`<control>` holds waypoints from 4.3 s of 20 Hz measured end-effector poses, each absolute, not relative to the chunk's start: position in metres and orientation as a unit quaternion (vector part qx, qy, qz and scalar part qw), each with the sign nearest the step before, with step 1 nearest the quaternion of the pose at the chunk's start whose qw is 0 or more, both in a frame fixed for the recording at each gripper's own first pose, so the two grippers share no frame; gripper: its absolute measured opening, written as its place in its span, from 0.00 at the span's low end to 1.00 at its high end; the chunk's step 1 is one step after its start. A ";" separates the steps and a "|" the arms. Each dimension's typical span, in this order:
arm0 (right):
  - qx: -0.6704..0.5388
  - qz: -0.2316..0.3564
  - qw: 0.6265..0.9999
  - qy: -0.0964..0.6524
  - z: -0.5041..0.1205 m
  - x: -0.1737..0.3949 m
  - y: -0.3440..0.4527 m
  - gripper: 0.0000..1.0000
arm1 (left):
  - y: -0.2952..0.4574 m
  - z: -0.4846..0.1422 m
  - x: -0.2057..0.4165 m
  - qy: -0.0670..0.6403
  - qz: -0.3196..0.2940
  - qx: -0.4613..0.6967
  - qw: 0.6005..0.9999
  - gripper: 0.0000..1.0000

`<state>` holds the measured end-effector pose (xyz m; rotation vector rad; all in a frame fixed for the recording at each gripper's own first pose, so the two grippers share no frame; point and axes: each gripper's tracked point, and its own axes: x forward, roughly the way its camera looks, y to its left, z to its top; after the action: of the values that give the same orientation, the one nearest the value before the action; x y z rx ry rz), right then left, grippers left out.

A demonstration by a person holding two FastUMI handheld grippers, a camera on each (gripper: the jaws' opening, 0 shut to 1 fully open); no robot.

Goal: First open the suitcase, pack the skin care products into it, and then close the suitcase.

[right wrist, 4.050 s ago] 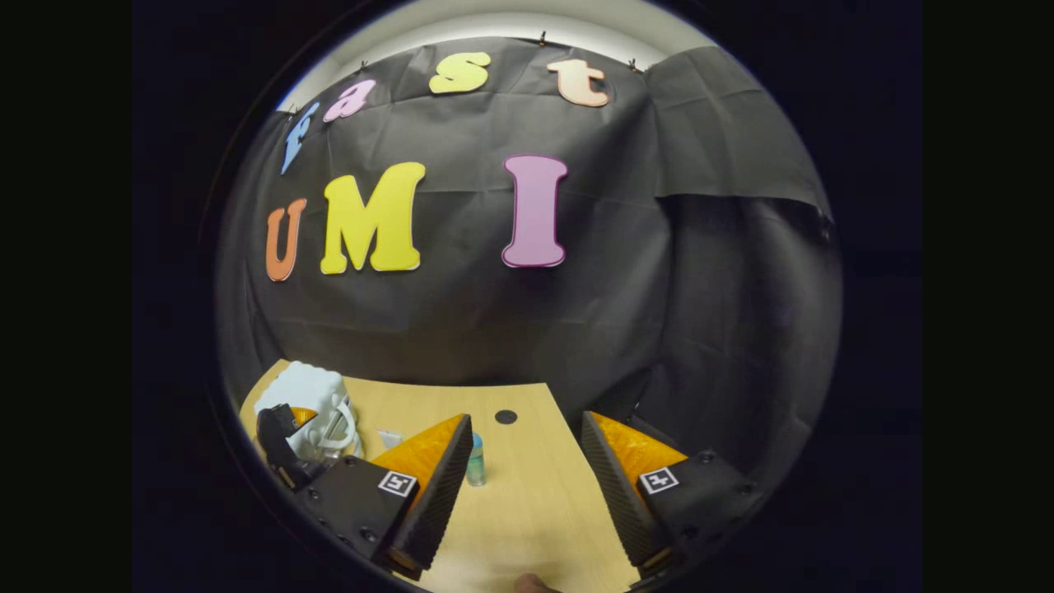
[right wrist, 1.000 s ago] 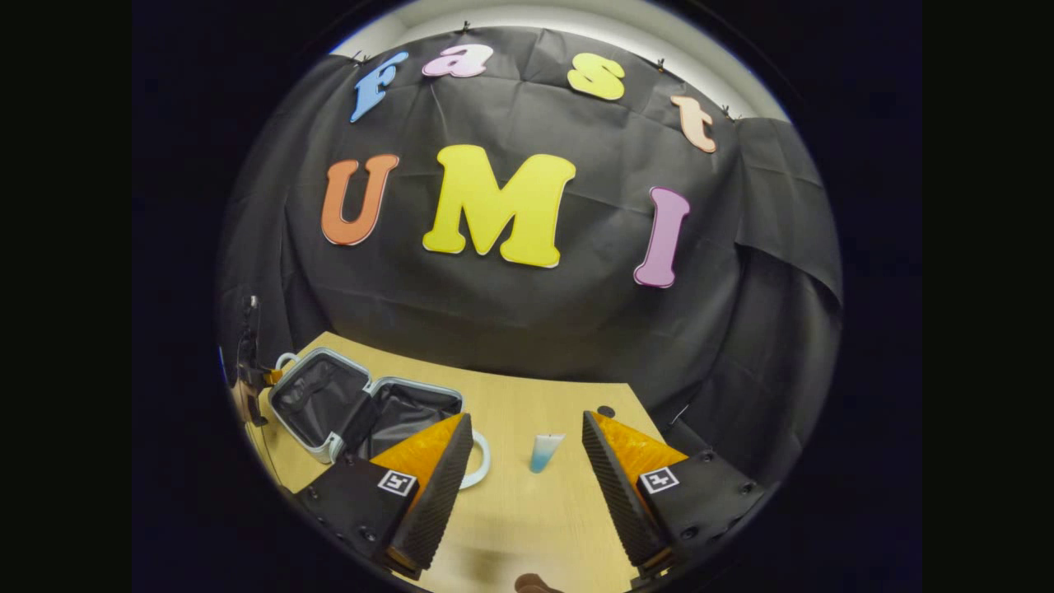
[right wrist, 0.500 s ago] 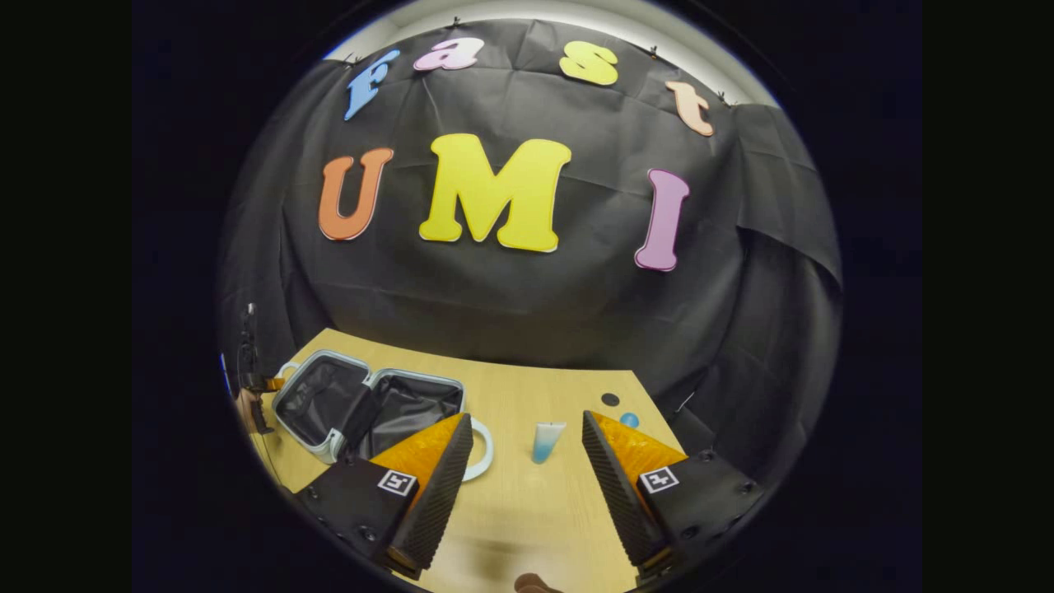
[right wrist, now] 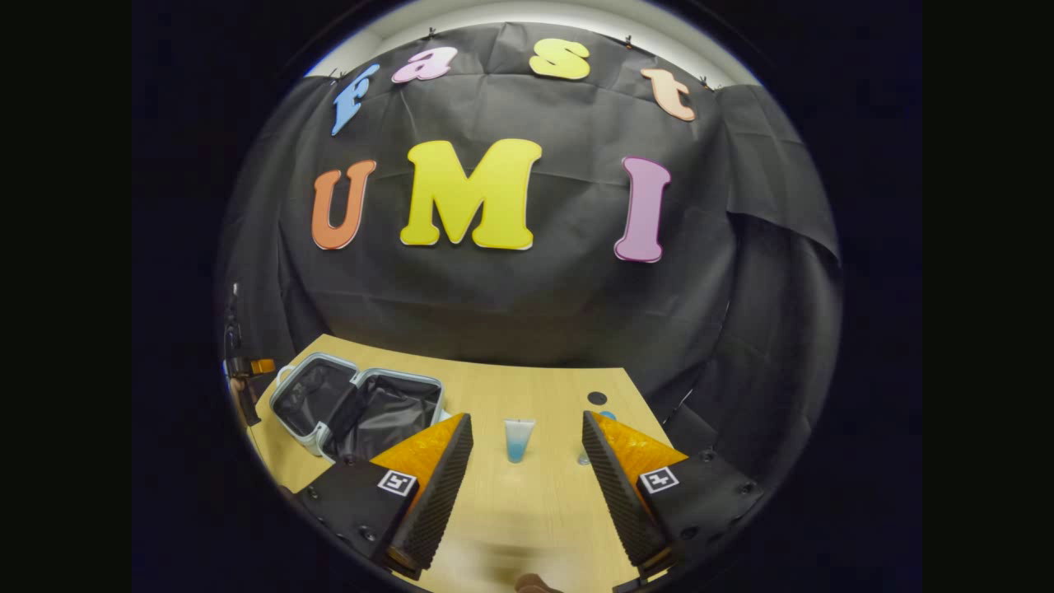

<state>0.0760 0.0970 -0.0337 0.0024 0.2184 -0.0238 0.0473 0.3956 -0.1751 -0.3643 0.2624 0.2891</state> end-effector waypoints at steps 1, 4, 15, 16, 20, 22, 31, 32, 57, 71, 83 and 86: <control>0.005 -0.012 0.994 0.111 -0.038 0.077 0.086 0.79 | 0.374 -0.165 0.049 0.123 0.136 -0.166 0.969 1.00; 0.019 -0.009 0.993 0.118 -0.050 0.081 0.055 0.80 | 0.300 -0.140 0.048 0.117 0.109 -0.146 0.976 0.98; 0.016 0.031 0.993 0.110 -0.081 0.097 -0.023 0.80 | 0.045 -0.152 0.091 0.158 -0.002 -0.120 0.980 0.98; 0.018 0.033 0.993 0.109 -0.082 0.099 -0.027 0.80 | 0.024 -0.156 0.097 0.161 -0.016 -0.116 0.980 0.98; 0.018 0.030 0.993 0.114 -0.091 0.108 -0.044 0.80 | -0.050 -0.183 0.126 0.184 -0.065 -0.080 0.978 0.98; 0.019 0.025 0.992 0.123 -0.096 0.111 -0.054 0.80 | -0.084 -0.204 0.141 0.203 -0.094 -0.071 0.972 0.98; 0.039 0.012 0.988 0.150 -0.119 0.111 -0.085 0.80 | -0.127 -0.293 0.213 0.269 -0.092 -0.052 0.957 0.92; 0.035 0.009 0.988 0.153 -0.123 0.110 -0.087 0.79 | -0.129 -0.296 0.219 0.271 -0.092 -0.058 0.956 0.92; 0.055 0.017 0.977 0.207 -0.195 0.219 -0.035 0.80 | -0.052 -0.185 0.104 0.259 -0.087 -0.063 0.960 0.45; 0.018 -0.042 0.973 0.227 -0.240 0.275 -0.014 0.55 | 0.068 -0.186 0.062 0.282 0.001 -0.083 0.956 0.45; 0.022 0.004 0.975 0.221 -0.160 0.201 0.026 0.43 | 0.135 -0.234 0.081 0.388 0.038 -0.069 0.918 0.45; 0.019 0.016 0.977 0.211 -0.130 0.176 0.048 0.43 | 0.147 -0.262 0.087 0.431 0.038 -0.079 0.898 0.45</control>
<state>0.1759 0.0476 -0.1299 0.0388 0.4245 0.0324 0.0874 0.1469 -0.2622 -0.1644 0.8932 0.0780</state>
